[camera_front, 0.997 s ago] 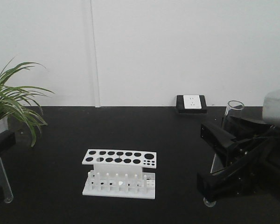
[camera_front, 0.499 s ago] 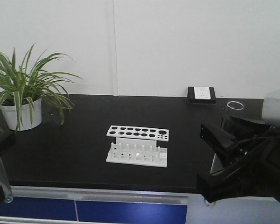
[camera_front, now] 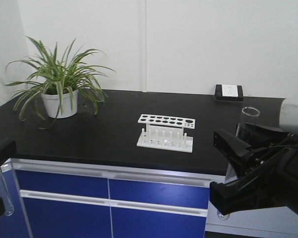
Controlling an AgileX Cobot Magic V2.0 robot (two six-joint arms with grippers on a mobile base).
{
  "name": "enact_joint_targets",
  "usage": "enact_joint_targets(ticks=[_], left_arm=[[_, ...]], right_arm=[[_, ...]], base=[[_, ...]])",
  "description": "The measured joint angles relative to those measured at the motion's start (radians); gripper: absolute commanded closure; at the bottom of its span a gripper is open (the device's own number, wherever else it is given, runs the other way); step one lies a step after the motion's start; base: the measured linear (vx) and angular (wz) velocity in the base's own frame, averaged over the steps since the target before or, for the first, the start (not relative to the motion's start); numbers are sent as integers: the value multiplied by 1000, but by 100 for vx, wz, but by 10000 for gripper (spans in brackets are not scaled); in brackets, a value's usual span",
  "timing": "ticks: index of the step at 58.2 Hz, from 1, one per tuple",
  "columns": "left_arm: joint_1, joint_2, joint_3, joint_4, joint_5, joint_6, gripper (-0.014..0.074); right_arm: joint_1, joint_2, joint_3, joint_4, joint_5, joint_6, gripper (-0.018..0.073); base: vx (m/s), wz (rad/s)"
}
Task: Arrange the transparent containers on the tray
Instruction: 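Drive the base to the counter with the yellow tray, holding both tubes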
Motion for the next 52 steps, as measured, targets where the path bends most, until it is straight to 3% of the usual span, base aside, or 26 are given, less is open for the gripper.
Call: enact_joint_targets(ticks=[29,52], left_arm=[[0,0,0,0,0,0,514],[0,0,0,0,0,0,514]], right_arm=[[0,0,0,0,0,0,389],[0,0,0,0,0,0,389]], base=[[-28,19],[-19,46]])
